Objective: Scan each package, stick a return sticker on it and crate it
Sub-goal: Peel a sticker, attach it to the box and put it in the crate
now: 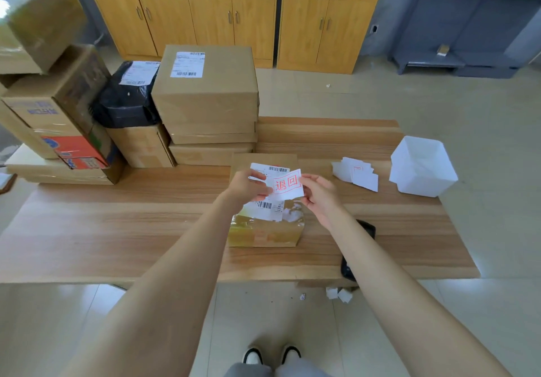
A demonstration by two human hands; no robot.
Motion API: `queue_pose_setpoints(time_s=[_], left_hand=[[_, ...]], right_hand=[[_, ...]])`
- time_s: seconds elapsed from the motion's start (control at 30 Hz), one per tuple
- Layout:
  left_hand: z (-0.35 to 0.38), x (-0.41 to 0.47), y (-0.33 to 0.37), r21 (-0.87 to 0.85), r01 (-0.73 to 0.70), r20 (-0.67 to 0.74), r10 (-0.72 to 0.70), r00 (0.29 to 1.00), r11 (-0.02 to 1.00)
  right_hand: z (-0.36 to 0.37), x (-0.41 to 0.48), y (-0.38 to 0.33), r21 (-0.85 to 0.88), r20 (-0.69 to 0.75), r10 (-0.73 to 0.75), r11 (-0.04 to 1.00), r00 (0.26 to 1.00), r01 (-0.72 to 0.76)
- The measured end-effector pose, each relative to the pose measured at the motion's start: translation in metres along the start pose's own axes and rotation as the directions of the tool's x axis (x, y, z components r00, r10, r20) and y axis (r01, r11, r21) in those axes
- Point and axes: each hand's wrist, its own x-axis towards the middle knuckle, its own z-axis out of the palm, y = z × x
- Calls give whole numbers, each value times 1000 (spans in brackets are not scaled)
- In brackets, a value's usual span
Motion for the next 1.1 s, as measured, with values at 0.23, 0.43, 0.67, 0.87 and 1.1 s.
queue_pose_setpoints(time_s=[0.23, 0.43, 0.67, 0.87, 1.1], left_hand=[[12, -8, -6, 112, 0, -13, 1, 1000, 994], [18, -13, -19, 153, 23, -41, -17, 999, 988], [25, -16, -27, 195, 11, -55, 0, 998, 981], [26, -12, -33, 204, 18, -69, -4, 998, 979], [25, -12, -37, 200, 25, -75, -11, 997, 980]], right_hand=[[-16, -7, 15, -185, -112, -34, 983, 993, 12], [-23, -4, 36, -261, -165, -43, 965, 985, -1], [-27, 3, 48, -323, -200, -40, 946, 979, -27], [-27, 4, 56, -325, -209, -44, 945, 977, -27], [-25, 7, 61, -338, -214, -41, 940, 976, -34]])
